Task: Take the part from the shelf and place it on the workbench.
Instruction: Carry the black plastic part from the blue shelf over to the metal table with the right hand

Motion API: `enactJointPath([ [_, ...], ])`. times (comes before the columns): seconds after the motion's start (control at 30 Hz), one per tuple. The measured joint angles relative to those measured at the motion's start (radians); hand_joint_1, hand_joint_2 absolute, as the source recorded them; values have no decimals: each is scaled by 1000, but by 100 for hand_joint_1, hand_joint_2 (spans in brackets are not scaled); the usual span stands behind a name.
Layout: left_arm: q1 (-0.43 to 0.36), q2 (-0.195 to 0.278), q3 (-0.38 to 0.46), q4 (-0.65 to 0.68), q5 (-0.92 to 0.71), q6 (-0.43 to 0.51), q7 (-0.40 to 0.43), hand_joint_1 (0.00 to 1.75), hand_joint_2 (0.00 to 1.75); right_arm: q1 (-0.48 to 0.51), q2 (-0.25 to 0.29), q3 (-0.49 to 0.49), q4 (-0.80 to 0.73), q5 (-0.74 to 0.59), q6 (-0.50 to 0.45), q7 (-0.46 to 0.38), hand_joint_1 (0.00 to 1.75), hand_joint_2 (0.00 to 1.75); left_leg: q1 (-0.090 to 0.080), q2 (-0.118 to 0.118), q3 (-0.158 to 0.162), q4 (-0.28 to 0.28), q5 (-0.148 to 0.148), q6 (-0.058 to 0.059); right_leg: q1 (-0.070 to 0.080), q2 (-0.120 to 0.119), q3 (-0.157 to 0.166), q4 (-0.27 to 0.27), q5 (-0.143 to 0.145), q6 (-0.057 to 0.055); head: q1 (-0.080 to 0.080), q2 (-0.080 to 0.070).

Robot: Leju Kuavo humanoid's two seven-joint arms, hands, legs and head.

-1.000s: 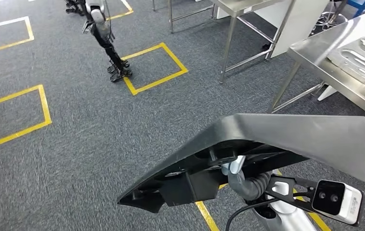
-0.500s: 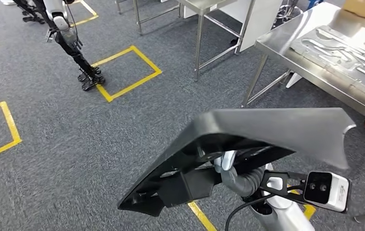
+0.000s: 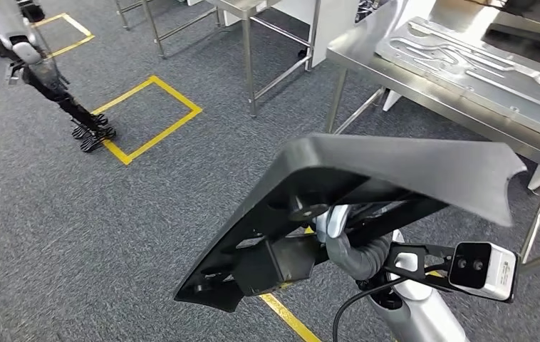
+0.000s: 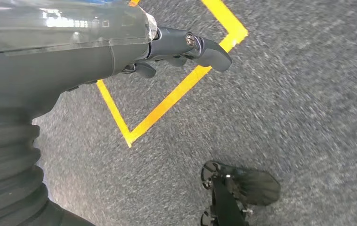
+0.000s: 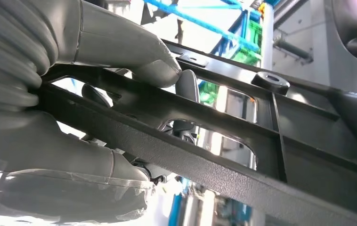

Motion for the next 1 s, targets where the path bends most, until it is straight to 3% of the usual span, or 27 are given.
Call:
enactJointPath([
  [0.07, 1, 2, -1, 0, -6, -2, 1, 0, 175, -8, -1, 1, 1, -2, -8, 3, 166, 175, 2, -41, -54, 117, -61, -6, -1, 19, 1, -1, 2, -7, 0, 0],
  [0.1, 2, 3, -1, 0, -8, -4, 2, 0, 175, -12, -1, 1, 3, -6, -11, 4, 166, 175, 3, -50, -87, 184, -88, -8, -1, 29, 0, -1, 2, -9, 0, 0],
  [0.13, 3, 4, -1, 0, -10, -6, 2, 0, 175, -15, -3, 2, 5, -14, -13, 5, 166, 175, 3, -53, -112, 231, -100, -9, 0, 41, 0, 0, 2, -9, 0, 0],
  [0.17, 4, 4, -2, 0, -12, -8, 3, 0, 175, -20, -6, 2, 9, -26, -15, 5, 166, 175, 3, -55, -122, 246, -93, -10, 0, 53, 1, 0, 2, -9, 0, 0],
  [0.23, 4, 6, -2, 0, -12, -12, 0, 0, 175, -36, -15, 3, 18, -52, -22, 4, 166, 175, 5, -64, -89, 162, -28, -7, -1, 78, 3, 4, 1, -7, 0, 0],
  [0.3, 4, 7, -2, 0, -12, -15, -5, 0, 175, -55, -25, 4, 29, -74, -32, -1, 166, 175, 10, -105, -32, 32, 28, -1, 0, 101, 1, 9, -1, 0, 0, 0],
  [0.37, 2, 8, -2, 0, -12, -16, -9, 0, 175, -70, -37, 6, 37, -91, -44, -8, 166, 175, 11, -132, -10, -21, 38, 7, -1, 120, -7, 13, 1, 12, 0, 0],
  [0.43, -2, 8, -1, 0, -11, -13, -11, 0, 175, -81, -51, 11, 45, -104, -57, -16, 166, 175, 9, -116, -9, -26, 40, 18, -3, 134, -14, 12, 5, 26, 0, 0],
  [0.5, -3, 8, 0, 0, -7, -9, -11, 0, 175, -90, -65, 16, 50, -112, -66, -24, 166, 175, 10, -93, -6, -33, 46, 34, -2, 99, -28, 41, -16, 36, 0, 0],
  [0.57, -1, 8, 2, 0, -3, -5, -11, 0, 175, -97, -74, 21, 56, -116, -69, -29, 166, 175, 8, -71, -6, -37, 47, 44, -1, 45, -80, 146, -73, 44, 0, 0],
  [0.63, 2, 8, 3, 0, 0, -2, -11, 0, 175, -98, -79, 27, 64, -120, -70, -34, 166, 175, 5, -47, -7, -37, 46, 48, -4, 29, -143, 272, -120, 51, 0, 0],
  [0.67, 2, 8, 3, 0, 1, -1, -11, 0, 175, -99, -82, 30, 67, -123, -70, -35, 166, 175, 4, -36, -7, -37, 45, 48, -6, 27, -156, 298, -120, 52, 0, 0],
  [0.7, 2, 8, 3, 0, 3, 0, -11, 0, 175, -100, -86, 33, 71, -126, -70, -36, 166, 175, 4, -25, -6, -36, 44, 48, -7, 23, -149, 282, -101, 53, 0, 0],
  [0.73, 1, 8, 3, 0, 4, 1, -11, 0, 175, -103, -91, 35, 74, -131, -70, -37, 166, 175, 4, -15, -4, -36, 42, 47, -7, 16, -121, 230, -69, 51, 0, 0],
  [0.8, 1, 7, 3, 0, 6, 3, -11, 0, 175, -115, -101, 38, 78, -148, -71, -38, 166, 175, 0, 3, 0, -34, 37, 41, -1, -21, -45, 87, -14, 41, 0, 0],
  [0.87, 1, 7, 5, 0, 9, 4, -11, 0, 175, -130, -111, 43, 83, -169, -75, -39, 166, 175, -5, 21, 4, -33, 32, 31, 8, -42, -9, 15, 2, 27, 0, 0],
  [0.93, -1, 6, 8, 0, 15, 2, -13, 0, 175, -139, -123, 50, 87, -184, -80, -42, 166, 175, -7, 38, 10, -35, 29, 21, 11, -24, -10, 8, 2, 18, 0, 0],
  [1.0, -2, 6, 13, -1, 20, -2, -20, 0, 175, -146, -133, 56, 89, -191, -84, -44, 166, 175, -4, 20, 7, -14, 9, 10, 5, -5, -6, 1, 7, 7, 0, 0],
])
